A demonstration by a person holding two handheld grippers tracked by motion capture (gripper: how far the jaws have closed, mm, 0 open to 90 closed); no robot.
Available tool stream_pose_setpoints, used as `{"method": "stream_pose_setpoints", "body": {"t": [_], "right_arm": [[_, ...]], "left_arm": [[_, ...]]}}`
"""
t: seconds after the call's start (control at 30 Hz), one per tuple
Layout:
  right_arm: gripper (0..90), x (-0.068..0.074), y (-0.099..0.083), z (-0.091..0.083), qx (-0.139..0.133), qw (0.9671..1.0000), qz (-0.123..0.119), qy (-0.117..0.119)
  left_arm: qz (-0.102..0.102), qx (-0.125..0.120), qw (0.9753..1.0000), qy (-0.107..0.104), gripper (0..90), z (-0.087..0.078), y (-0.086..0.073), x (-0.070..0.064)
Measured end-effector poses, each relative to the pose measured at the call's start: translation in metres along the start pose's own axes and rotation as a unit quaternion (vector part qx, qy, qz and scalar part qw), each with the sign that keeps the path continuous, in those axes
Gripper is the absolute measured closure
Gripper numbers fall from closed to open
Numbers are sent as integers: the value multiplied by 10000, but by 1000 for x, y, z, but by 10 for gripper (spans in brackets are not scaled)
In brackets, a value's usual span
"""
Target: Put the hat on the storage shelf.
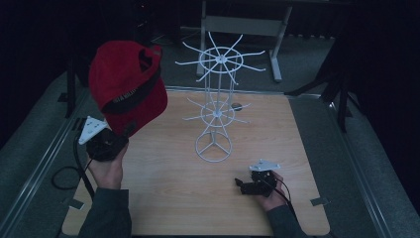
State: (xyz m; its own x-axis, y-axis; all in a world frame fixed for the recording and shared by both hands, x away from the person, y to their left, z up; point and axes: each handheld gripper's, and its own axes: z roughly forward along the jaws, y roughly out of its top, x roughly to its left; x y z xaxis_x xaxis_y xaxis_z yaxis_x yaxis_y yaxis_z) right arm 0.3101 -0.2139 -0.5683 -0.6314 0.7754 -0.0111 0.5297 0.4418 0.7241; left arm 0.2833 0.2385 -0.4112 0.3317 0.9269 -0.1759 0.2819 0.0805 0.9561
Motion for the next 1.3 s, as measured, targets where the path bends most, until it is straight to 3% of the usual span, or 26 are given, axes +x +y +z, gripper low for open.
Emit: {"method": "stream_pose_setpoints", "body": {"t": [1.3], "right_arm": [[169,0,0,0,0,10000,2,0]], "left_arm": [[148,-229,9994,-222,859,-3,19,-19]]}}
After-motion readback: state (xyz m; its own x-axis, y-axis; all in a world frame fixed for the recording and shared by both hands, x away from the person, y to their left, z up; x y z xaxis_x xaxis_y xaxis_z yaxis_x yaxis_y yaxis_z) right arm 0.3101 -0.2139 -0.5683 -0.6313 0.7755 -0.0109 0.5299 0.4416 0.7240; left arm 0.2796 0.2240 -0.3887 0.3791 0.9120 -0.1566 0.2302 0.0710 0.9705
